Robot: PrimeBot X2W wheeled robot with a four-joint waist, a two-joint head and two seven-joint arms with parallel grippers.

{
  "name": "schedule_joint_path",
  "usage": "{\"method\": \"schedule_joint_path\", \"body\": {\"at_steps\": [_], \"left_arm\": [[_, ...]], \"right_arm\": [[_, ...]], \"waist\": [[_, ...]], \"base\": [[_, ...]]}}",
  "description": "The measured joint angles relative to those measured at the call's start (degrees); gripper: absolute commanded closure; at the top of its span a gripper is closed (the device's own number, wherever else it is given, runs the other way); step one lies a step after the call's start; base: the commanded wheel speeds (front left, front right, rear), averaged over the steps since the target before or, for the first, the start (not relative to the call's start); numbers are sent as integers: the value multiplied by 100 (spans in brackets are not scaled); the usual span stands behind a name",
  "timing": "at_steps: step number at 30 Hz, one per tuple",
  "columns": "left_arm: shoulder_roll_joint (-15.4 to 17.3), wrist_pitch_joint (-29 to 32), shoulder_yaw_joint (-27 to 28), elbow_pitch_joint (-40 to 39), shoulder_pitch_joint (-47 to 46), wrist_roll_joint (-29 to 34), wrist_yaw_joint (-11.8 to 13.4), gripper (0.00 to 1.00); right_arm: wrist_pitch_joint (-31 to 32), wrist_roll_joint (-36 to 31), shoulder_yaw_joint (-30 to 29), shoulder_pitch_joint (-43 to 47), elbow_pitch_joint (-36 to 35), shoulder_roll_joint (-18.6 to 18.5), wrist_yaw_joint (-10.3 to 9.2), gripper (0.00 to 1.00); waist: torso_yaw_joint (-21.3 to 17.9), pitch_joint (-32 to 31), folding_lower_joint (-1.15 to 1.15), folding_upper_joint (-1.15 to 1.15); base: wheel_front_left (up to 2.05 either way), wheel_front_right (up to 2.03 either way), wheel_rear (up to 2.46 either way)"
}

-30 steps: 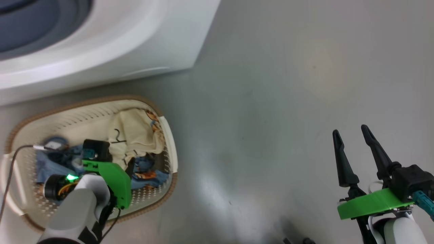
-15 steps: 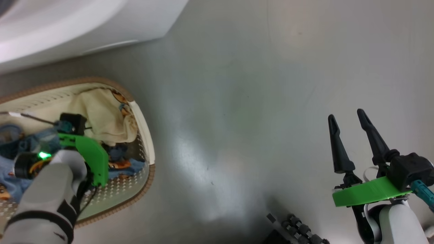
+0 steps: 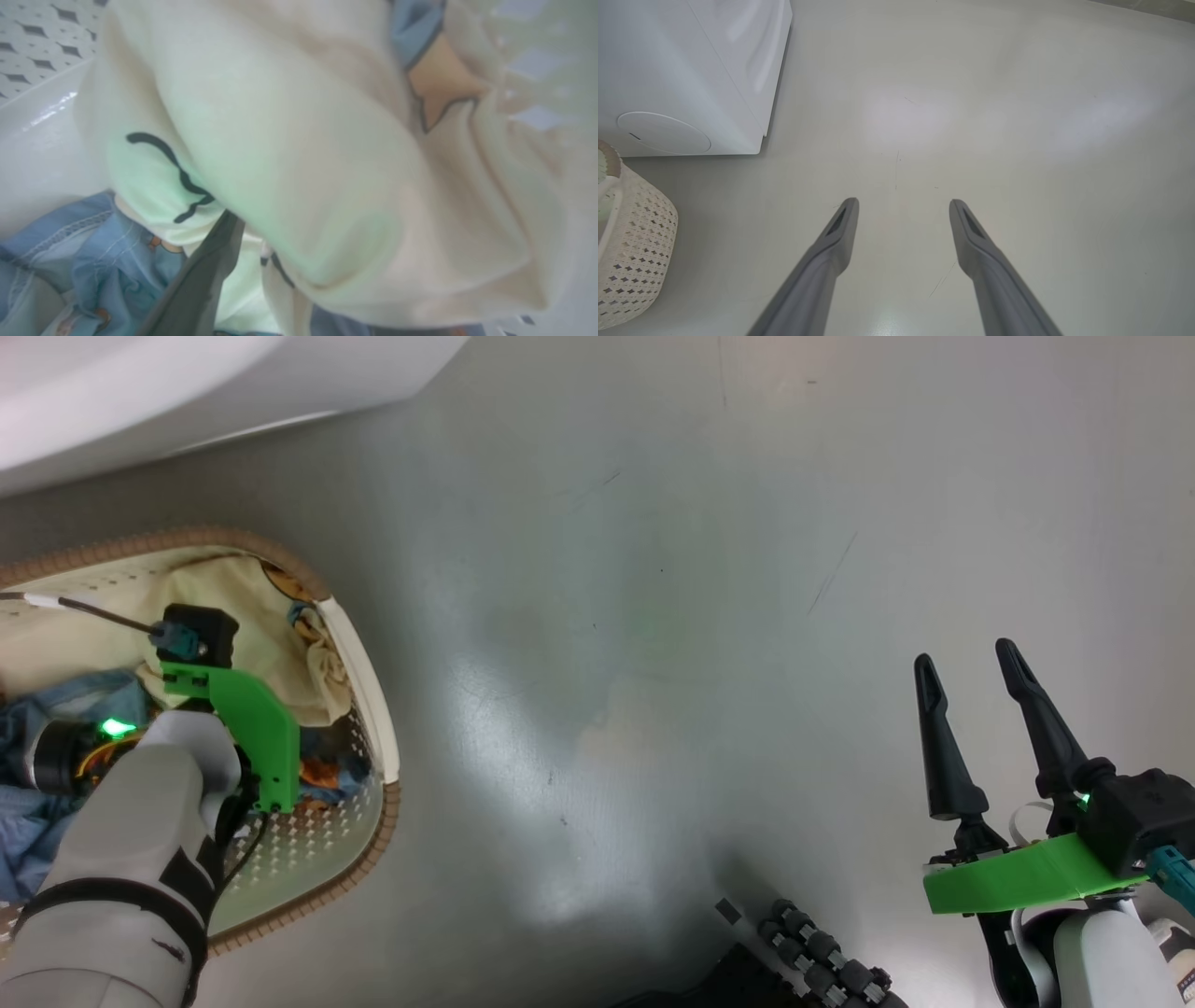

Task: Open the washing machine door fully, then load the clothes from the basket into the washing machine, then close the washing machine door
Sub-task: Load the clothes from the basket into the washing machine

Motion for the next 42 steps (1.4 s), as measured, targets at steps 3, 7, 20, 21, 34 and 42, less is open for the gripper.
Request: {"method": "schedule_joint_path", "body": {"at_steps": [3, 7, 20, 21, 34, 42], "left_arm": [[-33, 8, 8, 19, -8, -42, 90, 0], [-77, 51, 78, 31, -12, -162, 89, 100], [-24, -48, 104, 53, -1, -321, 89, 100], [-16, -56, 116, 53, 2, -347, 89, 100], [-181, -756, 256, 53, 605, -664, 19, 100], [-339, -1357, 272, 54, 1116, -806, -99, 100]], "right_arm": [[0, 1, -7, 20, -42, 2, 0, 0], [1, 4, -15, 25, -53, 3, 0, 0], [0, 52, 82, -54, 64, 5, 0, 0], [0, 53, 97, -74, 98, 7, 0, 0], [-51, -38, 198, -391, 448, 5, 0, 0], [-45, -112, 208, -369, 584, -73, 0, 0]], "waist": [[-1, 19, 0, 0], [11, 40, 0, 0], [28, -58, 0, 0], [26, -82, 0, 0], [157, -730, 0, 0], [433, -1377, 0, 0]], "base": [[0, 0, 0], [0, 0, 0], [0, 0, 0], [0, 0, 0], [0, 0, 0], [0, 0, 0]]}}
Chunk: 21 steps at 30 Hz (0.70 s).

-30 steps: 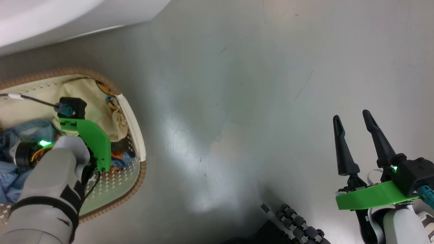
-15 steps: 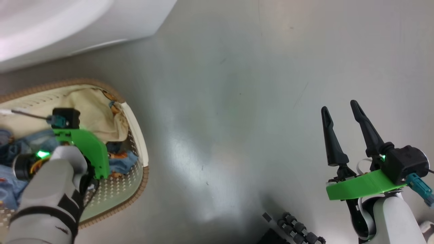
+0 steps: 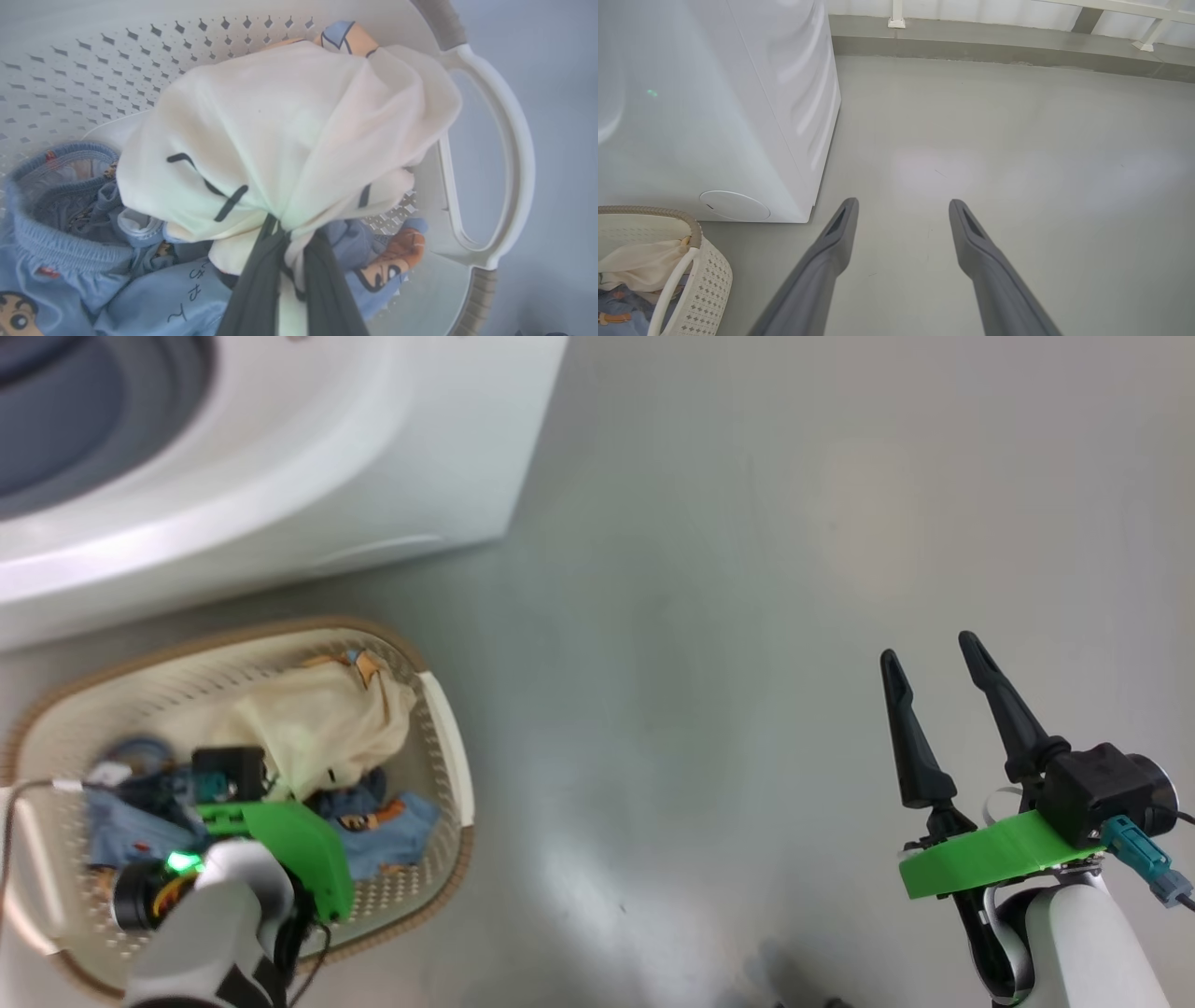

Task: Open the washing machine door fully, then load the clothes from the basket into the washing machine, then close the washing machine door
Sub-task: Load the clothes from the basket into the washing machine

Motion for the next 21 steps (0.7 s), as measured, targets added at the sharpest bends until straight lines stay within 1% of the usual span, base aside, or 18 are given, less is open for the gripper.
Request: {"method": "schedule_joint_path", "body": {"at_steps": [5, 10, 13, 19, 21], "left_arm": [[-56, -287, 38, -36, 370, -89, -31, 100], [-48, -413, 187, -322, 758, -240, -32, 100], [34, -419, 293, -845, 1036, -204, -8, 100], [149, -419, 523, -1907, 1795, 168, 248, 100], [158, -419, 639, -2213, 2052, 232, 291, 100]], "right_arm": [[65, -23, 10, 56, 43, -40, 0, 0], [158, -34, 7, 361, 87, -37, 0, 0], [211, -56, 7, 541, 91, -32, 0, 0], [337, -153, -46, 851, 85, -23, 0, 0], [360, -169, -58, 983, 91, -20, 0, 0]], "waist": [[211, -464, 0, 0], [422, -973, 0, 0], [553, -1285, 0, 0], [820, -1891, -1, 0], [911, -2087, 0, 0]], "base": [[0, 0, 0], [0, 0, 0], [0, 0, 0], [0, 0, 0], [0, 0, 0]]}}
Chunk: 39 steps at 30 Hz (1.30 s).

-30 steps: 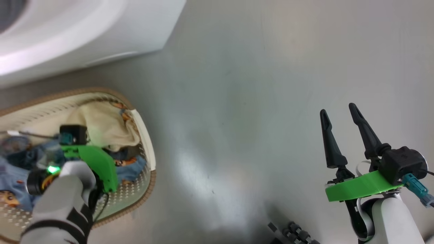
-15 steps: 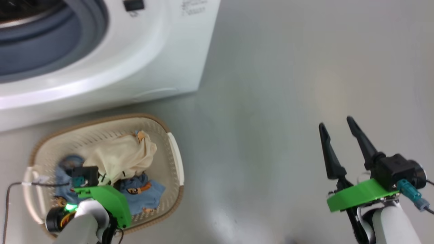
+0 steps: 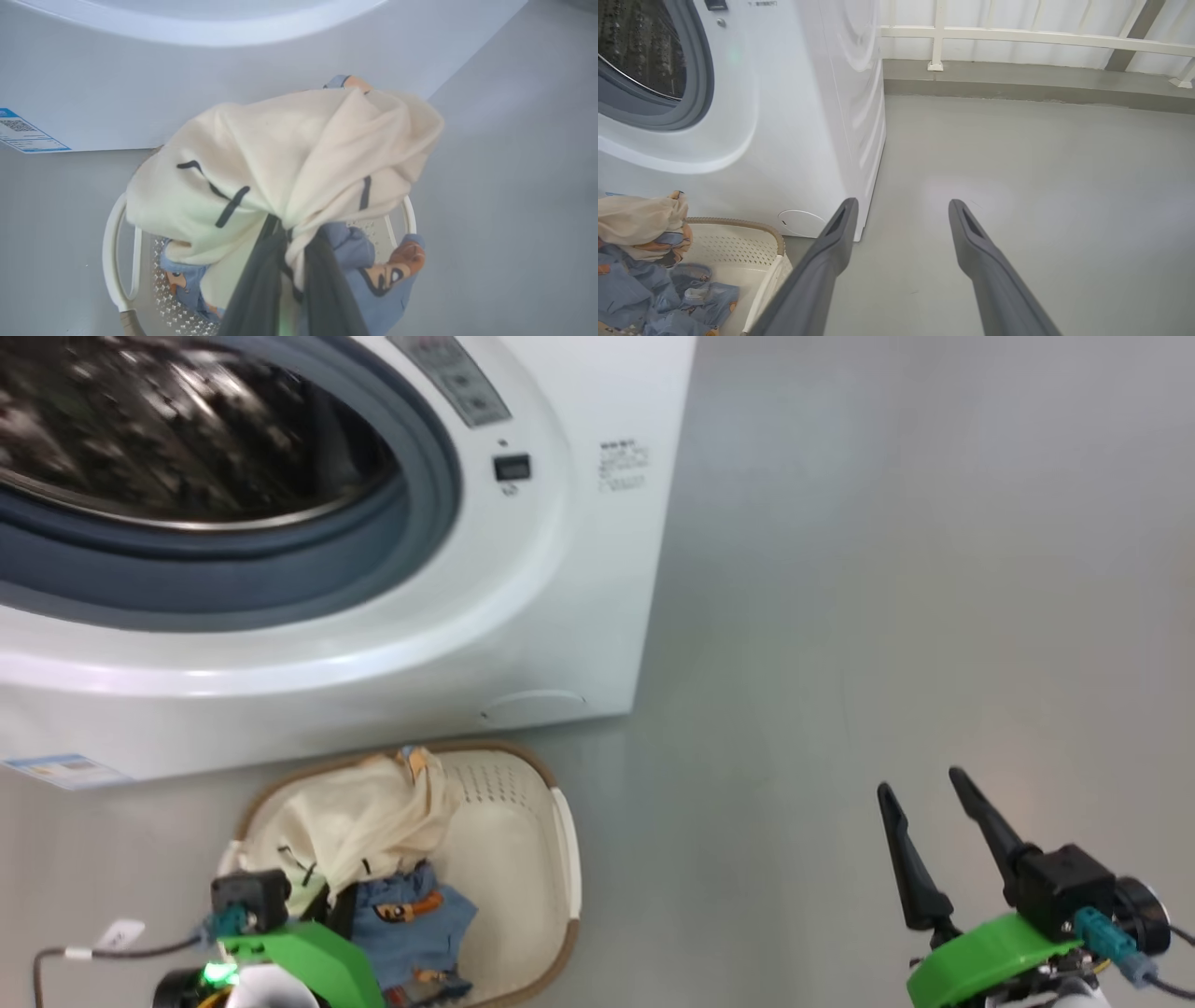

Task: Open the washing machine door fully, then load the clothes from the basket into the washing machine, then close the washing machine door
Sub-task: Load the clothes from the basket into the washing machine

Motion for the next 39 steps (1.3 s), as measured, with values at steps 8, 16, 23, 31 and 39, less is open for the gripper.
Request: {"method": "schedule_joint_path", "body": {"at_steps": [8, 16, 23, 31, 39], "left_arm": [[-3, 0, 393, -1047, 1009, 274, 160, 100], [-59, 0, 783, -2083, 2107, 545, 291, 100], [-133, 0, 971, -2658, 2432, 666, 301, 100], [-182, 0, 1098, -2889, 2513, 792, 301, 100], [-258, 0, 1205, -2947, 2513, 859, 292, 100]], "right_arm": [[49, -22, 3, 347, 30, 35, 0, 0], [52, 46, 21, 816, 93, 64, 0, 0], [94, 94, 11, 902, 67, 68, 0, 0], [100, 222, 16, 902, 26, 71, 0, 0], [100, 223, 22, 901, 22, 73, 0, 0]], "waist": [[273, -748, 0, 0], [477, -1449, 0, 0], [653, -1695, 0, 0], [689, -1682, 0, 0], [652, -1572, 0, 0]], "base": [[0, 0, 0], [0, 0, 0], [0, 0, 0], [0, 0, 0], [0, 0, 0]]}}
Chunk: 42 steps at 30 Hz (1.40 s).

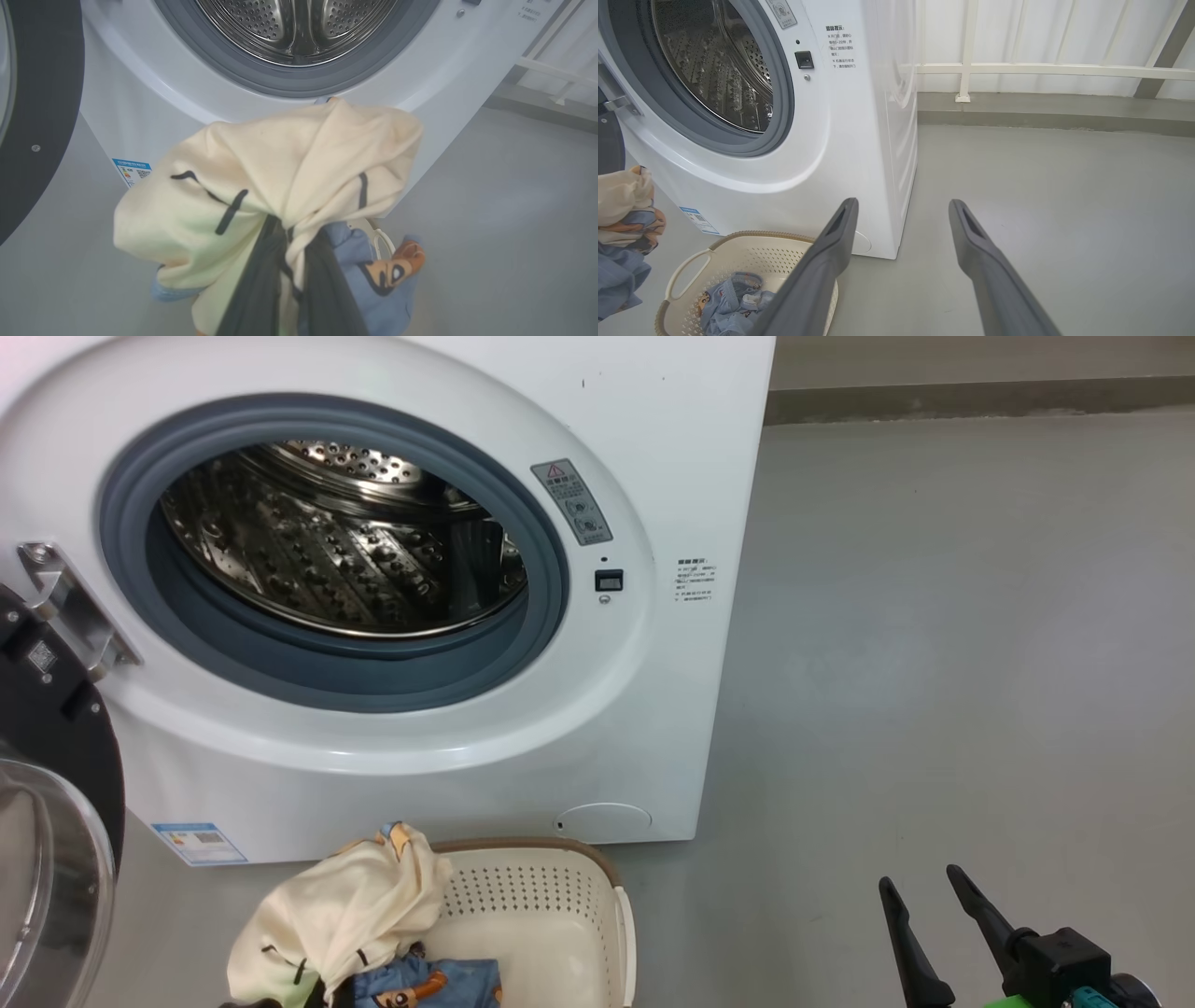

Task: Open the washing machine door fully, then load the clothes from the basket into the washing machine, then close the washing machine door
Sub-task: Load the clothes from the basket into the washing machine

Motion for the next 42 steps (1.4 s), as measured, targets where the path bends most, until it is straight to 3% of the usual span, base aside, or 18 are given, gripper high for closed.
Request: {"method": "schedule_joint_path", "body": {"at_steps": [10, 20, 32, 42], "left_arm": [[-76, 0, 179, -170, -142, 121, -51, 100], [-99, 0, 457, -341, -1239, 185, -70, 100], [422, 276, 893, -37, -3326, 126, -43, 100], [977, 606, 1096, 680, -4959, 97, -43, 100]], "right_arm": [[0, -1, 27, -32, -42, 0, 0, 0], [-2, -20, 18, -390, -142, 1, 0, 0], [-178, 2, -121, -989, -111, -4, 0, 0], [-386, 209, -36, -1449, 164, -5, 0, 0]], "waist": [[-55, 242, 0, 0], [-190, 898, 0, 0], [-609, 1911, 0, 0], [-1130, 2715, 0, 0]], "base": [[0, 0, 0], [0, 0, 0], [0, 0, 0], [0, 0, 0]]}}
